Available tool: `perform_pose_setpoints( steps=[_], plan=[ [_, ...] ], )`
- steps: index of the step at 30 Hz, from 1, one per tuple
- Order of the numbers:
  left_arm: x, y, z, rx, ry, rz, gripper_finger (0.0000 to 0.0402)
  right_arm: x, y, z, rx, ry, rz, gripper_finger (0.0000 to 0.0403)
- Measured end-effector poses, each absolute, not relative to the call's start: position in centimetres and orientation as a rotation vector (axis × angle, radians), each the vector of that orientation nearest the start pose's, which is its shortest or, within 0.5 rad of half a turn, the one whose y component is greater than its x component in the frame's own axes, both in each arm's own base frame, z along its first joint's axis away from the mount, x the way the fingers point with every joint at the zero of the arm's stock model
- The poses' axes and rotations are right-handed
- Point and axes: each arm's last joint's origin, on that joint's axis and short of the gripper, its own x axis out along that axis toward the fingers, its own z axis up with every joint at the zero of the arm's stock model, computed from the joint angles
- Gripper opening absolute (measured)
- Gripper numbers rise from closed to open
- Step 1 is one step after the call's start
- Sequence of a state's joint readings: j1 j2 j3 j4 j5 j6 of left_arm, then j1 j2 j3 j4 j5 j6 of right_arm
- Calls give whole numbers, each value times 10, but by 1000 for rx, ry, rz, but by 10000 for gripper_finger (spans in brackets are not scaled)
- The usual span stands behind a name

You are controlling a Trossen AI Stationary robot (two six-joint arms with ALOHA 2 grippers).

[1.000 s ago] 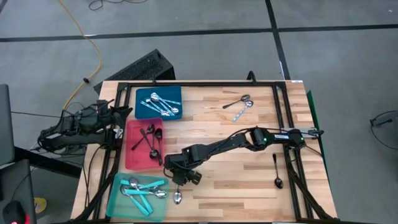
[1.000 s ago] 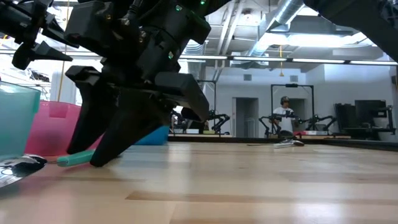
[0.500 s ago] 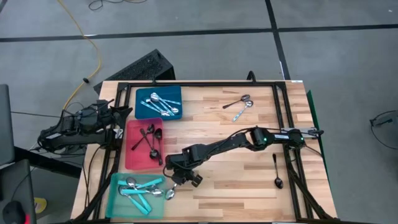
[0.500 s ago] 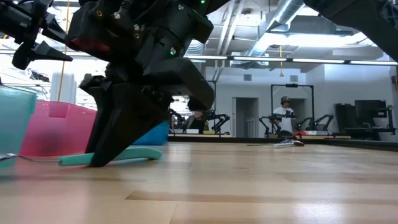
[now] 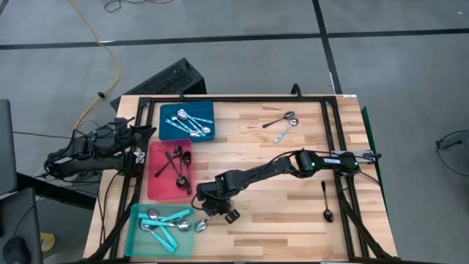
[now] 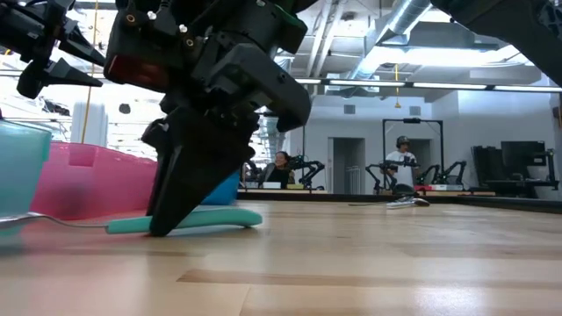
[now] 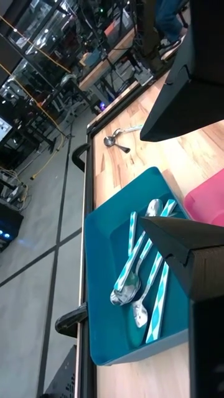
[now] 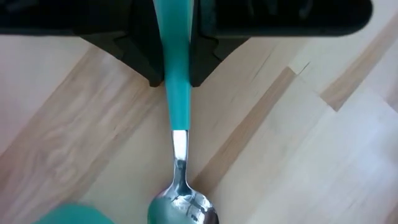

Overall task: Sort silverware by color (type)
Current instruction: Put the light blue spoon into the light blue bin

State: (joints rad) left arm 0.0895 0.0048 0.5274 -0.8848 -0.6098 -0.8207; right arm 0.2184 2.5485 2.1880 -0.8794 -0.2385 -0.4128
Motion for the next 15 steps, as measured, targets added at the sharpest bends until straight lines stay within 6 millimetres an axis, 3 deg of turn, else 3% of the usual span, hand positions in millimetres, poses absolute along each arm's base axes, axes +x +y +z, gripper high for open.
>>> perform_pose_setpoints(
  steps=[15],
  plan=[
    [22, 19, 247, -683, 53, 792, 195, 493, 122, 128, -157, 1335, 523, 84]
  ],
)
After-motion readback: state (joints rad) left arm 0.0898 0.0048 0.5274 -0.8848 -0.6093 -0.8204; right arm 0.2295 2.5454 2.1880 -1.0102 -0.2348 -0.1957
